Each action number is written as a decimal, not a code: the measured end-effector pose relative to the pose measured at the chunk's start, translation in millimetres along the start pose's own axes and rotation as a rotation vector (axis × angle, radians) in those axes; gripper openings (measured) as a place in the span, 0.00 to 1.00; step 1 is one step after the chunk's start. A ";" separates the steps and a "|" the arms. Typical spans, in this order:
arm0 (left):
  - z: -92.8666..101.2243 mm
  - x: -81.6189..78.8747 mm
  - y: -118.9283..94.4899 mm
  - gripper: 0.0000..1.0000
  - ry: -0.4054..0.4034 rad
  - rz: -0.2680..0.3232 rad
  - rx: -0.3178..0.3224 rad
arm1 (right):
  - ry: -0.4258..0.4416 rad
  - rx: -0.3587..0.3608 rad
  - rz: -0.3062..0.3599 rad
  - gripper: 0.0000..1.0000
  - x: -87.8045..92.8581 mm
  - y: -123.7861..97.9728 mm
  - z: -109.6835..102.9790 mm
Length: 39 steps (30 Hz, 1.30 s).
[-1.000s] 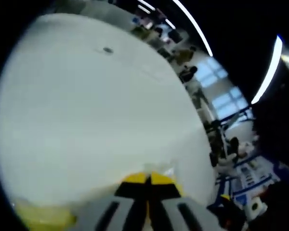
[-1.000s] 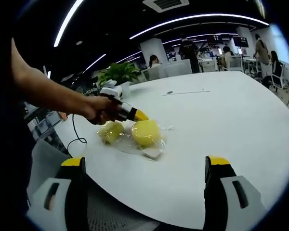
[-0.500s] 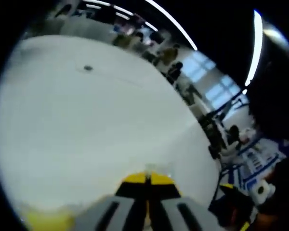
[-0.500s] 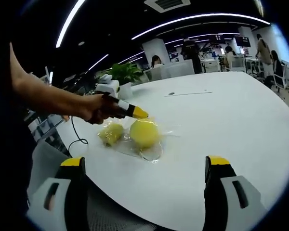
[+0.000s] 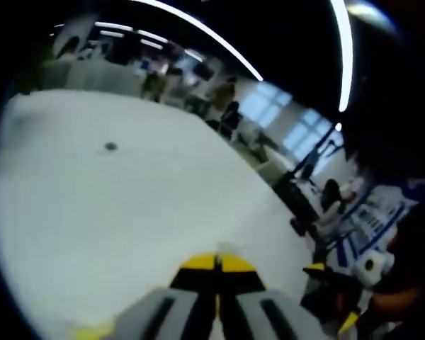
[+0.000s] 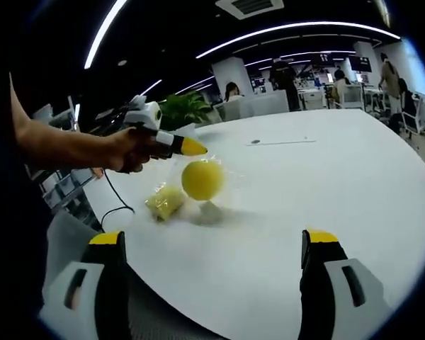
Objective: Compare the silicone blocks by pressing each to a similar depth, holding the contact briefly, and releasing to observe deformation and rebound differences across the visible hardness samples.
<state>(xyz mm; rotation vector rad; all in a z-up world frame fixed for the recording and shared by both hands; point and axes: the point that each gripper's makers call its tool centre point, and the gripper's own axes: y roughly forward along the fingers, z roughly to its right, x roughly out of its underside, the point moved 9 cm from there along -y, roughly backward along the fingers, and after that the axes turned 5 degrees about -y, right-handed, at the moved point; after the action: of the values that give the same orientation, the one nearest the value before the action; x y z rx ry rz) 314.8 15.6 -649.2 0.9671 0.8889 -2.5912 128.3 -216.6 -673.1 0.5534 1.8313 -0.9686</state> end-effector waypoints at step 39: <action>118.9 -53.0 -123.6 0.00 0.241 0.106 0.353 | -0.262 -0.414 0.254 0.85 -151.1 47.3 -42.7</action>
<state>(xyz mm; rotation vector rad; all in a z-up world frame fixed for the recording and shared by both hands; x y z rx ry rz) 243.0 40.1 -486.5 1.4015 0.4157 -2.6268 205.8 -148.4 -545.8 0.3700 1.6170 -0.4482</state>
